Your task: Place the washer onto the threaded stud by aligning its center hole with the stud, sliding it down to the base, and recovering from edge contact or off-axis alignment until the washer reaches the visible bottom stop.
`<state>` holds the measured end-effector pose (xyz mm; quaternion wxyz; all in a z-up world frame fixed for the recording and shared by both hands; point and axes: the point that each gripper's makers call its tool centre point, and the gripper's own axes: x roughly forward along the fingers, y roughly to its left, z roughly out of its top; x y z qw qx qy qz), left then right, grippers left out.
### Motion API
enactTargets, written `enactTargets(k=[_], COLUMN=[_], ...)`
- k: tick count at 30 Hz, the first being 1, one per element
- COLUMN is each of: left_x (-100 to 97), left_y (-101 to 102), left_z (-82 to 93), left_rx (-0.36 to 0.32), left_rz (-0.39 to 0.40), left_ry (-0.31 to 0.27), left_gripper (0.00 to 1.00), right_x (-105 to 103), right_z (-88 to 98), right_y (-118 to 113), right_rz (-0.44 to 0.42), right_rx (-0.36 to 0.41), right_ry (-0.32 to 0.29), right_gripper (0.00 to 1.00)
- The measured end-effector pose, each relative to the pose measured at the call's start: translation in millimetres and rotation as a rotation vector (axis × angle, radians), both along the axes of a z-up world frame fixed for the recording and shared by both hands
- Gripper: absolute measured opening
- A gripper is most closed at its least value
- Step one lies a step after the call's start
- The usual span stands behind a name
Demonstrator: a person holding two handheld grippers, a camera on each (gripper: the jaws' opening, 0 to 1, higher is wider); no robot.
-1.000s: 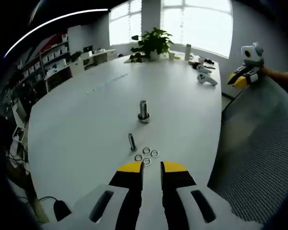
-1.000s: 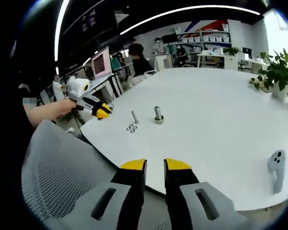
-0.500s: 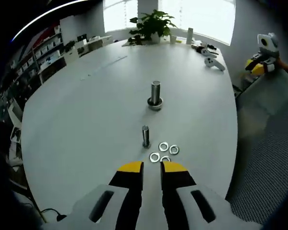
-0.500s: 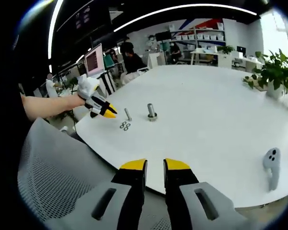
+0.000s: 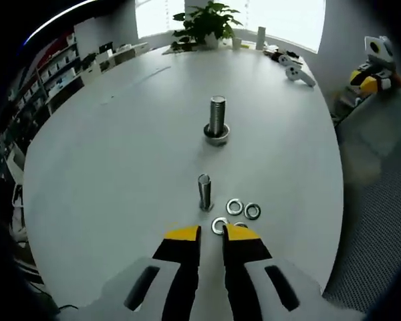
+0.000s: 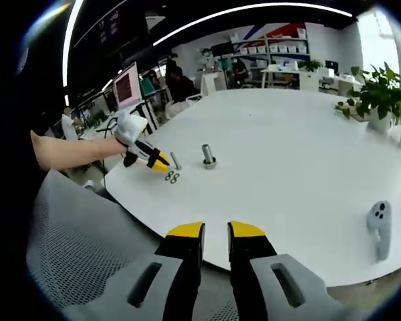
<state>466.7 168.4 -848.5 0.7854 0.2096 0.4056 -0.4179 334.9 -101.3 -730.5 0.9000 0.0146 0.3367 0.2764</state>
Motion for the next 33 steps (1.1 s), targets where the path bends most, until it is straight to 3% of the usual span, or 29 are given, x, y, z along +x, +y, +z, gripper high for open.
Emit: enactTargets(k=[9, 11, 14, 15, 18, 25, 26, 33], left_x=[1.2, 0.5, 3.4, 6.6, 5.6, 5.9, 5.7, 6.7], left_y=[-1.0, -4.8, -1.4, -5.8, -2.3, -4.9, -4.9, -4.0], left_z=[-10.8, -10.1, -15.0, -13.2, -15.3, -15.5, -15.6, -14.8], left_rx=[0.045, 0.027, 0.071, 0.047, 0.057, 0.083, 0.103, 0.078], left_rz=[-0.029, -0.018, -0.027, -0.048, -0.029, -0.072, -0.11, -0.067], left_ry=[0.001, 0.017, 0.005, -0.023, 0.0, -0.022, -0.039, -0.02], left_gripper=[0.1, 0.1, 0.1, 0.09, 0.08, 0.01, 0.01, 0.01], right_x=[0.4, 0.7, 1.1, 1.2, 1.2, 1.6, 1.8, 2.1], right_z=[-0.1, 0.5, 1.5, 1.7, 1.6, 1.2, 1.2, 0.4], right_y=[-0.9, -0.8, -0.9, -1.0, -1.1, -2.0, -2.0, -4.1], right_rz=[-0.013, -0.017, -0.024, -0.027, -0.028, -0.034, -0.036, -0.042], right_rx=[0.009, 0.016, 0.024, 0.027, 0.028, 0.032, 0.032, 0.035], right_ry=[0.01, 0.009, 0.006, 0.006, 0.007, 0.008, 0.008, 0.008], right_gripper=[0.16, 0.16, 0.16, 0.16, 0.16, 0.16, 0.16, 0.16])
